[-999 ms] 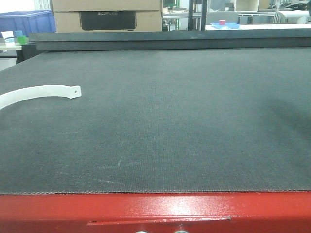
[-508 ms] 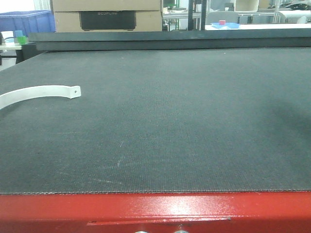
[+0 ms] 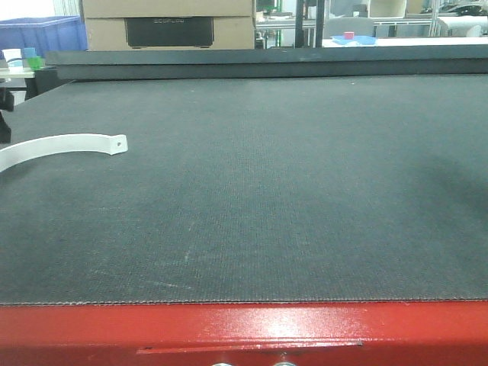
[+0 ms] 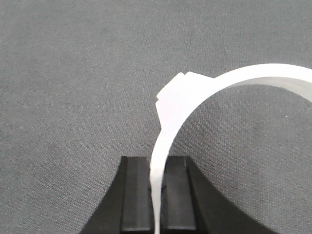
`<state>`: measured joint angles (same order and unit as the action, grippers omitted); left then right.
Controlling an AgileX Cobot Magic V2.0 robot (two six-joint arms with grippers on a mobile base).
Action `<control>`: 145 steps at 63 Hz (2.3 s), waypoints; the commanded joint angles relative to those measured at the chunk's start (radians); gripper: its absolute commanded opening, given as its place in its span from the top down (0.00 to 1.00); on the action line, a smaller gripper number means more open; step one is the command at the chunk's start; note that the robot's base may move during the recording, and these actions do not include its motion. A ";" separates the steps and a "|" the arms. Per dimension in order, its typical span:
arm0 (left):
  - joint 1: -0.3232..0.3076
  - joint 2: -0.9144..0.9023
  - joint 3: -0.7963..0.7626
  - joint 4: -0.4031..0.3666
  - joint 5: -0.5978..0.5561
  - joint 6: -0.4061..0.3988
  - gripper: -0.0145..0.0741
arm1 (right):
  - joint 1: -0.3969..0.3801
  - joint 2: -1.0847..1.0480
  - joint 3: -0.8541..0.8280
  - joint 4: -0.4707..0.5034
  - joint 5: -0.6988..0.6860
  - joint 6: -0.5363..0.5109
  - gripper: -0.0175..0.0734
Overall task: Grab PVC pipe and place in blue bin
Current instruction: 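Lower the left gripper onto the other white curved pipe piece, then close the left gripper on the pipe rim and lift it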
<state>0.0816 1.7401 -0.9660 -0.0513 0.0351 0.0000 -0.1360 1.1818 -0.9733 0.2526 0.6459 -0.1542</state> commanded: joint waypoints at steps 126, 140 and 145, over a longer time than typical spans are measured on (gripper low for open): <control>-0.006 -0.395 -0.006 0.067 0.116 0.000 0.96 | -0.001 -0.240 0.009 0.005 -0.100 -0.024 0.99; -0.006 -0.551 0.003 0.067 0.181 0.000 0.96 | -0.001 -0.369 0.121 0.005 -0.155 -0.028 0.99; -0.006 -0.608 0.025 0.067 0.182 0.000 0.96 | -0.001 -0.410 0.151 0.005 -0.155 -0.028 0.99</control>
<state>0.0816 1.1832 -0.9564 0.0149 0.2143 0.0000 -0.1360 0.8141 -0.8490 0.2562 0.5194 -0.1736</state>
